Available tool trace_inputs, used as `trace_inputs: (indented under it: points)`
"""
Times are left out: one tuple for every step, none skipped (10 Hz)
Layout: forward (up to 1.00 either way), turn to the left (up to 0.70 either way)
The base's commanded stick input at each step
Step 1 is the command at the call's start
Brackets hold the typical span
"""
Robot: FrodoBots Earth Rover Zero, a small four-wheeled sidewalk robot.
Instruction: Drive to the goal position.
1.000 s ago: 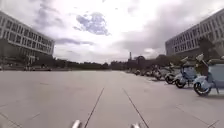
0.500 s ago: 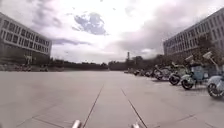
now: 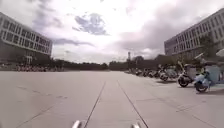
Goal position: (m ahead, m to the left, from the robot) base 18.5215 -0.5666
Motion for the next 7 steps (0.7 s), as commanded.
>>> trace_inputs:
  points:
    - [1.00,0.00]
    - [1.00,0.00]
    - [1.00,-0.15]
    - [1.00,-0.21]
    - [1.00,-0.02]
    - [1.00,0.00]
    - [1.00,0.00]
